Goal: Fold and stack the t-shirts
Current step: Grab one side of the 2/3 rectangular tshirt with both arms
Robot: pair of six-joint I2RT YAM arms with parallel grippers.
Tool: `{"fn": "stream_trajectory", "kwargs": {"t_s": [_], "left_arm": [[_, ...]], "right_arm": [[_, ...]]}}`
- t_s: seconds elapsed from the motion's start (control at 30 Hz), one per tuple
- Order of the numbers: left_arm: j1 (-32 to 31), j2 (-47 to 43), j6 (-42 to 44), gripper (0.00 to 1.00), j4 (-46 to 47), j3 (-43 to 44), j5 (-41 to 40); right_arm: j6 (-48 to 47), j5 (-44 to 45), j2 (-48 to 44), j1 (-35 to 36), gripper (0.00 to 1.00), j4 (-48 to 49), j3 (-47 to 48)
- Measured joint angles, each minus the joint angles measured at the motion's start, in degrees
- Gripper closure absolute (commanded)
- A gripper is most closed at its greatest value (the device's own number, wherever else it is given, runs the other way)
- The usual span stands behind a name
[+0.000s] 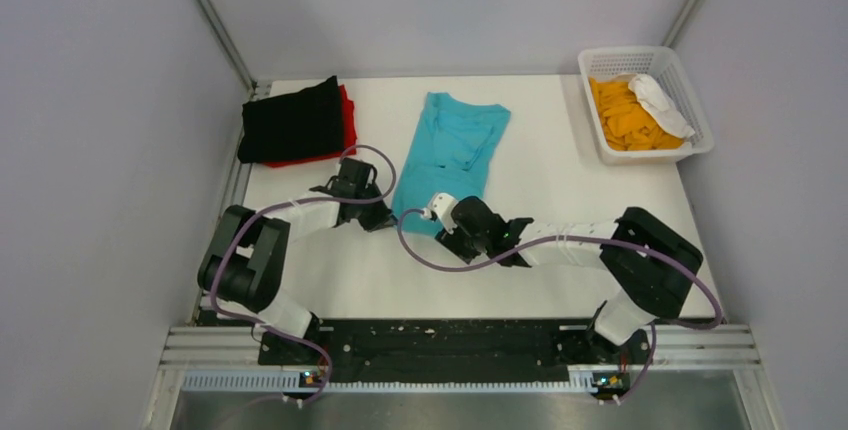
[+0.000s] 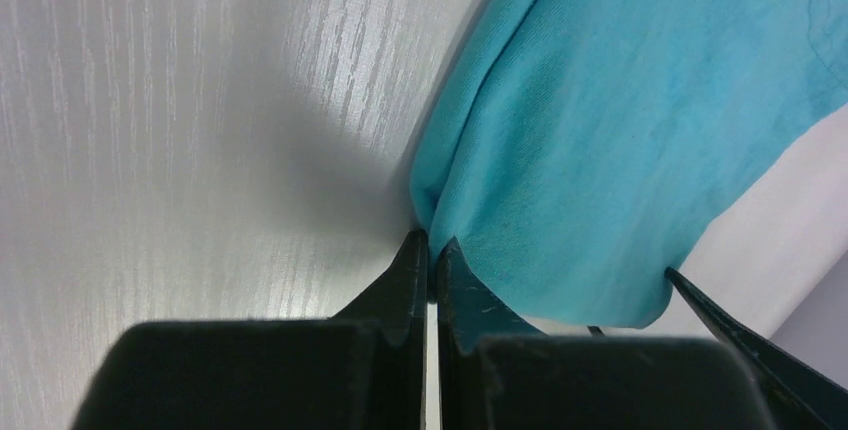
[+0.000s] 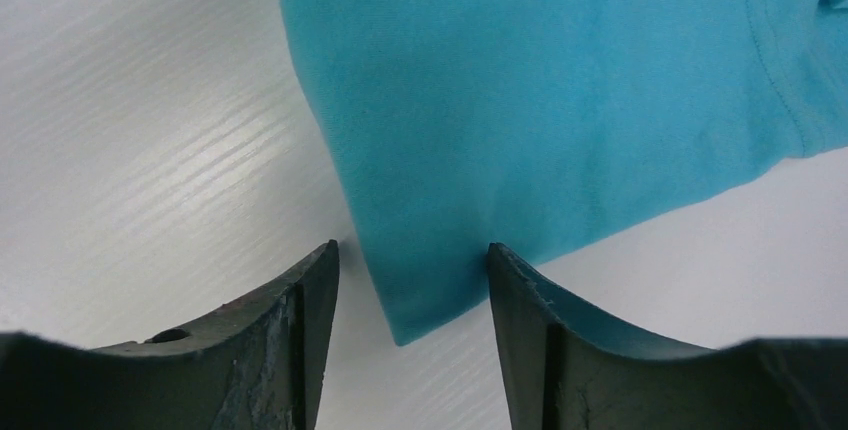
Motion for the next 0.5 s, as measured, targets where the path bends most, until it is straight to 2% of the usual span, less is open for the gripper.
{"fn": "stream_trajectory", "kwargs": {"t_s": [0.1, 0.3, 0.33, 0.5], "left_arm": [[0.0, 0.2, -0.2, 1.00, 0.0, 0.2, 0.1], [0.0, 0.0, -0.9, 1.00, -0.2, 0.1, -0.1], [0.0, -0.2, -0.9, 1.00, -0.3, 0.1, -0.3], [0.0, -6.4, -1.4, 1.00, -1.1, -5.3, -2.4]], "right_arm": [[-1.0, 0.5, 1.2, 0.4, 0.61, -0.1, 0.4], [-1.0, 1.1, 2.6, 1.9, 0.97, -1.8, 1.8], [-0.6, 1.0, 2.6, 2.2, 1.00, -2.1, 1.8], [1.2, -1.7, 2.6, 4.8, 1.00, -4.1, 2.7]]}}
